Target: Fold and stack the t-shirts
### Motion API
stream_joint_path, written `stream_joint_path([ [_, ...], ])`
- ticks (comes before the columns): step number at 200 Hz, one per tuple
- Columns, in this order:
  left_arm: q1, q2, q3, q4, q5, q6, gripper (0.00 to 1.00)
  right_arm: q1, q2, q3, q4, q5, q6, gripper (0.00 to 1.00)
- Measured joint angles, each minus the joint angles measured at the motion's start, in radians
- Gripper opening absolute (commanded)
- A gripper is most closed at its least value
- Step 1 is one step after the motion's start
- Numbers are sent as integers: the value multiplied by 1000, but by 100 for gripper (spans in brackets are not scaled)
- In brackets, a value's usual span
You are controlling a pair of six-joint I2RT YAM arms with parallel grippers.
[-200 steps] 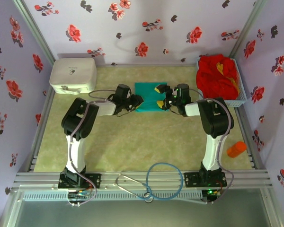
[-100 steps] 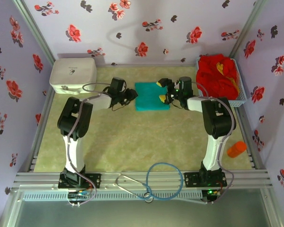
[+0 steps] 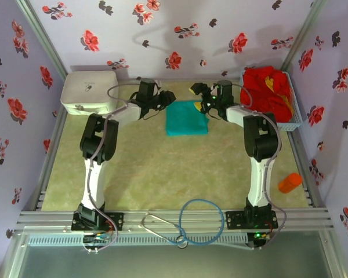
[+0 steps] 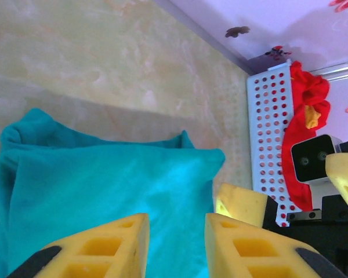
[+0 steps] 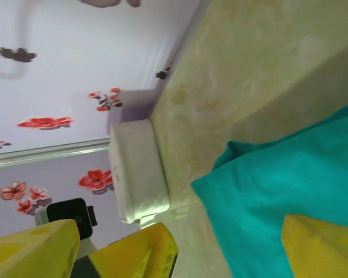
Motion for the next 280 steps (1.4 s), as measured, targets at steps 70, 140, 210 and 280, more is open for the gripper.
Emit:
stream_joint_path([
  [70,20,175,84,60,14,-23,29,-28,129,49,48,-13,5,90],
  [140,75,167,71,68,12,-47,29,-45,134,49,64,-26,-1,92],
  [210,76,-18,-16,-117,1,48,45,-48,31,48,-67,-42,-109,92],
  [280,70,-87,-72,-323,-2,227,71,-49,-189,-81,-164,-49,-191,92],
])
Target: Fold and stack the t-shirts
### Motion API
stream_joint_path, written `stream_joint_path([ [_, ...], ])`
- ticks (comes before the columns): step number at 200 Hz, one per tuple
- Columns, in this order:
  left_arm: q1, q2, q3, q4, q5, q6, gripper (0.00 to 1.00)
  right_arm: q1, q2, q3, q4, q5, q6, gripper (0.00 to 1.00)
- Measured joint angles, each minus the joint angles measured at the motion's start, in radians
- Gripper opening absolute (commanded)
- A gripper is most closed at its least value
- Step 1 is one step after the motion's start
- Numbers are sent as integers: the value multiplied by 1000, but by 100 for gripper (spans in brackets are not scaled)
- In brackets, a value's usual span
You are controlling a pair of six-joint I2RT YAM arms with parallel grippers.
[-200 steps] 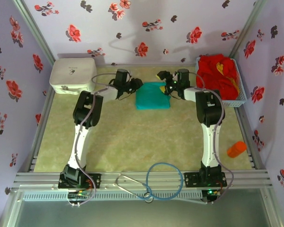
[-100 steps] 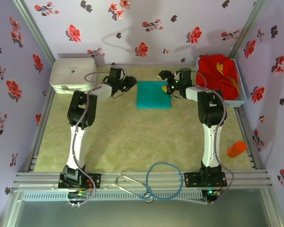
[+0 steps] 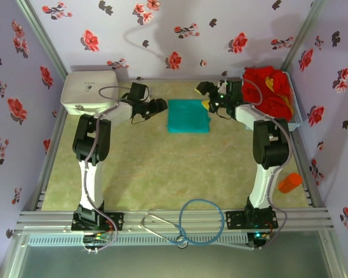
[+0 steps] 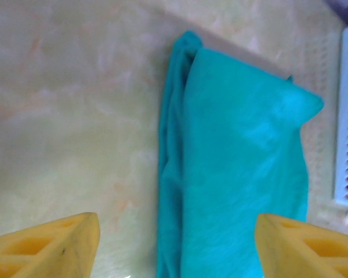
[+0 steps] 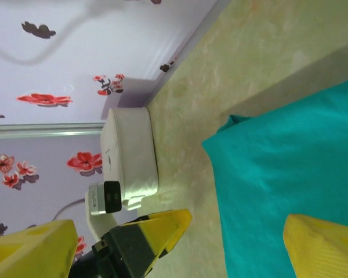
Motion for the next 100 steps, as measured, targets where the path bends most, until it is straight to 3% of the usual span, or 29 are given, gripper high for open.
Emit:
stream_joint_path([
  [100,-23,155,228,-131,95,69,56,0,-161,-175,-113,12,-79,92],
])
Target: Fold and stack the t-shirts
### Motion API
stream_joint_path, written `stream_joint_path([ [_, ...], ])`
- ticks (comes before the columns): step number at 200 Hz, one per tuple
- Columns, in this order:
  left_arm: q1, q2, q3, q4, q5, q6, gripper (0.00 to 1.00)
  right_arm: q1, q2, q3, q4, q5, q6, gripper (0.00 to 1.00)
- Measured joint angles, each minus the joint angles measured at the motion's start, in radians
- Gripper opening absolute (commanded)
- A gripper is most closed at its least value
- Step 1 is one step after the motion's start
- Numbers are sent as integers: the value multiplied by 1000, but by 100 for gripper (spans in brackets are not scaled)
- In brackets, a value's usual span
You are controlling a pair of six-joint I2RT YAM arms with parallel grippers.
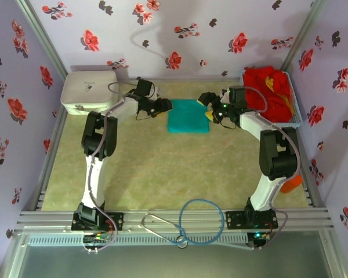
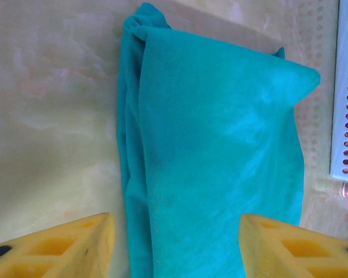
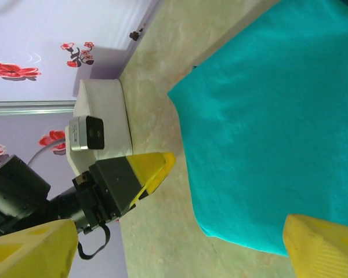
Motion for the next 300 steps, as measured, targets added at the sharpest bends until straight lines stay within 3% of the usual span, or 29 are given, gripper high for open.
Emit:
stream_joint_path([
  [57,-28,106,126,-92,0,16,55,0,-10,-12,-19,4,-17,92],
  [194,-42,197,296,-268,34,32,49,-12,-10,-42,-20,3,-17,91],
  [229,-42,198,301,-297,34,47,40,-13,-10,-51,-20,3,-17,91],
  [284,-43,198,312,-359,21,97,17,-24,-14,-63,-20,3,-17,91],
  [300,-44,197,312,-377,10,115,5,-27,-19,-68,-20,3,-17,91],
])
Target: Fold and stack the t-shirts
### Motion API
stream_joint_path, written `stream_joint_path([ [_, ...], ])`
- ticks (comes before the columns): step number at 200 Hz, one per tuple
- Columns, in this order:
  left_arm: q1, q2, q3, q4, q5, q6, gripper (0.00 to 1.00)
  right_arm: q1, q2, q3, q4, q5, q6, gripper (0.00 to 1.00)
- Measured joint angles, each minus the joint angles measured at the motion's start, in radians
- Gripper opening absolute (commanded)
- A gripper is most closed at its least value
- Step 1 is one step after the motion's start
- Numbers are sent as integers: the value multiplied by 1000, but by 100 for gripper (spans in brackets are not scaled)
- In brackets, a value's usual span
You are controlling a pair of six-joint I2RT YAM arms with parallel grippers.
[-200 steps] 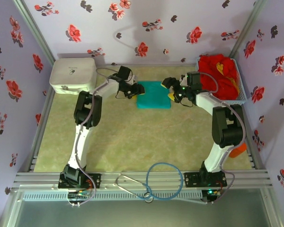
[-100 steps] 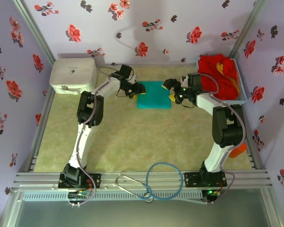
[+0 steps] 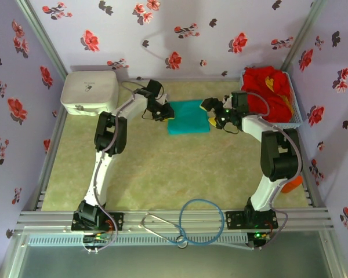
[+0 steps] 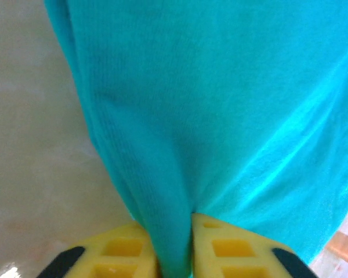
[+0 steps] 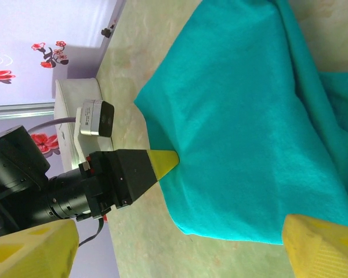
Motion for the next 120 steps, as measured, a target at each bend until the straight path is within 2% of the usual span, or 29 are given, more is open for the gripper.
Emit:
stream_joint_path([
  [6,0,-1,0,-7,-4,5,0,-1,-1,0,0,0,0,91],
  [44,0,-43,-35,-56,-66,50,0,-2,-13,-14,0,0,0,91],
  [120,3,-282,-282,-156,-231,142,0,-2,-75,-30,-32,10,-41,91],
])
